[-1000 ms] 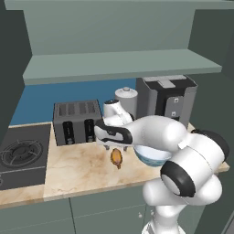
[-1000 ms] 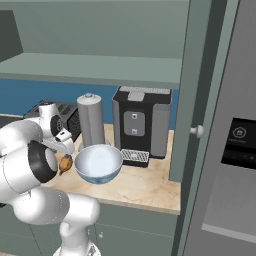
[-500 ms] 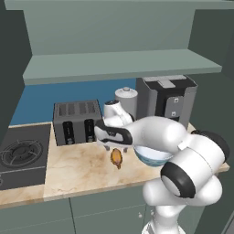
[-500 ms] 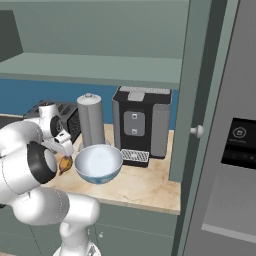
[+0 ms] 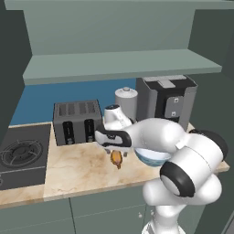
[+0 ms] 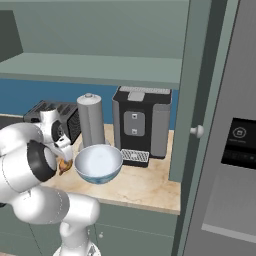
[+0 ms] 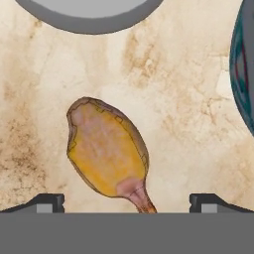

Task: Retrieve the bowl from the cabinet, then place the raw meat into the bowl to avoid contamination.

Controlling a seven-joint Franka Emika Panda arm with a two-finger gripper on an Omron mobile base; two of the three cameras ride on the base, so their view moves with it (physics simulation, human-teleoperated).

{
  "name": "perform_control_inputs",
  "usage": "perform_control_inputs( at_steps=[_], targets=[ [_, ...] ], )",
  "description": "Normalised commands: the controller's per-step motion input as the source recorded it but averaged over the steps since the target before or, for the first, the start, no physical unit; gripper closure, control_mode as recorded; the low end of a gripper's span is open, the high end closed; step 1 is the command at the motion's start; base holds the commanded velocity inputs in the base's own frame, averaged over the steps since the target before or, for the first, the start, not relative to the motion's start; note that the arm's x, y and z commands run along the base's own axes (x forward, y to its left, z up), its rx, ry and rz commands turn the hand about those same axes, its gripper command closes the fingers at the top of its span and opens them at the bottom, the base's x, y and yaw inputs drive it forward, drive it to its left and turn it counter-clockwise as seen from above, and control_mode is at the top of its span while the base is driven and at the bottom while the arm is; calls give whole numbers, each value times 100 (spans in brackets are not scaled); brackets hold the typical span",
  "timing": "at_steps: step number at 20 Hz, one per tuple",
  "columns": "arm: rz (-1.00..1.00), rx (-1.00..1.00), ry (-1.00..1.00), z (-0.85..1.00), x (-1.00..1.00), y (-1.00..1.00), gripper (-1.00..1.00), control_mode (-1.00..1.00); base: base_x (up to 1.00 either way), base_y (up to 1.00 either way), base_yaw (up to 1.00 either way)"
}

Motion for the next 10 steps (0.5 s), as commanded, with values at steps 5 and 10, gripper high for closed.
perform_control_inputs(
  at_steps=[5,10],
  targets=[
    [-1,0,0,-24,0,-1,-100,-100,0,0,0],
    [0,0,0,-31,5,0,-100,-100,0,0,0]
  ],
)
